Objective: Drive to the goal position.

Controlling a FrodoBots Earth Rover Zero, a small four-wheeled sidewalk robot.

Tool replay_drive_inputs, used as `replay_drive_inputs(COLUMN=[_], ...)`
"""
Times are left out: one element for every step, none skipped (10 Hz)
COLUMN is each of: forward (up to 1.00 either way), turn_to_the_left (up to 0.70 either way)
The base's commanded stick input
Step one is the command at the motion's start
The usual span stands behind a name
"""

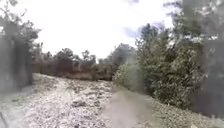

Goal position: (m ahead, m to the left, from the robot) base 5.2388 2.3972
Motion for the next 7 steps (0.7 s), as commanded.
replay_drive_inputs(forward=[0.44, 0.44, 0.44, 0.44, 0.44, 0.44, 0.44], turn_to_the_left=[0.02, 0.02, 0.02, 0.02, 0.02, 0.02, 0.02])
